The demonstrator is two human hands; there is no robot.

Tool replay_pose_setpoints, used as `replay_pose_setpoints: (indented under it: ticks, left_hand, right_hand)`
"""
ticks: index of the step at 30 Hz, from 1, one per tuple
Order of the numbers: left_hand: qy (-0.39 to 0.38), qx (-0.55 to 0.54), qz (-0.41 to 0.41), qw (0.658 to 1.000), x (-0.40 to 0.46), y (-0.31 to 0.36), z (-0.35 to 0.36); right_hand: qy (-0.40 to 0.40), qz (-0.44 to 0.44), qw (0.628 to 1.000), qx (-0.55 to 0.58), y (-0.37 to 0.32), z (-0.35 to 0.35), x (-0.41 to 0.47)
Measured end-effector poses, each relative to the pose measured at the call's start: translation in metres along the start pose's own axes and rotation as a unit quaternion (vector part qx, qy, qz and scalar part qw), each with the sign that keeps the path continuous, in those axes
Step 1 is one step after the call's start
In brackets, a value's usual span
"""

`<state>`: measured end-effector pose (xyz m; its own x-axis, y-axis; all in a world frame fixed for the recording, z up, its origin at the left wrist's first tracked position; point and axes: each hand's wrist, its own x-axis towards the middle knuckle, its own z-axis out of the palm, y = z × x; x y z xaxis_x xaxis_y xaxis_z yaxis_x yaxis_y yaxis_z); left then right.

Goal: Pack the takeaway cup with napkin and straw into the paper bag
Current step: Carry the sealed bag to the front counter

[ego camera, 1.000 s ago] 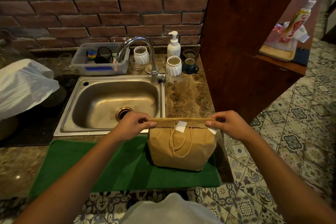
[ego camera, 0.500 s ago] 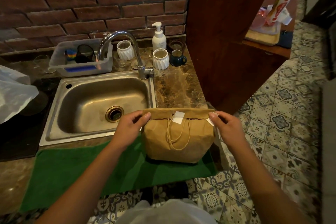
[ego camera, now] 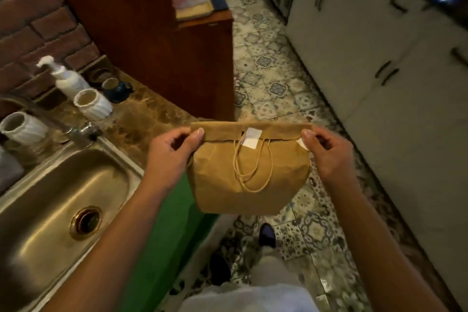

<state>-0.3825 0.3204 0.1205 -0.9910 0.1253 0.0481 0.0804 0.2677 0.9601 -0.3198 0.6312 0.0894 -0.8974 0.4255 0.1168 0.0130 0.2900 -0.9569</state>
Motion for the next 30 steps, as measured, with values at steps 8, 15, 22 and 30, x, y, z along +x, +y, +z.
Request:
replay_pose_setpoints:
  ticks: [8,15,22,30]
  left_hand:
    - [-0.193,-0.028,0.069,0.978,-0.006,0.059,0.176]
    - [-0.327,-0.063,0.108,0.937,-0.049,0.124,0.368]
    - [-0.402,-0.091,0.127,0.902,-0.087,0.177,0.533]
    - [-0.476,-0.101,0.181,0.855,-0.092,0.234,0.690]
  right_hand:
    - [0.224,0.046,0.974,-0.008,0.021,-0.172,-0.083]
    - [0.360,0.052,0.930,-0.051,0.042,-0.341,-0.145]
    - [0.427,0.072,0.898,-0.080,0.066,-0.485,-0.186]
    - [0.516,0.073,0.847,-0.107,0.085,-0.597,-0.183]
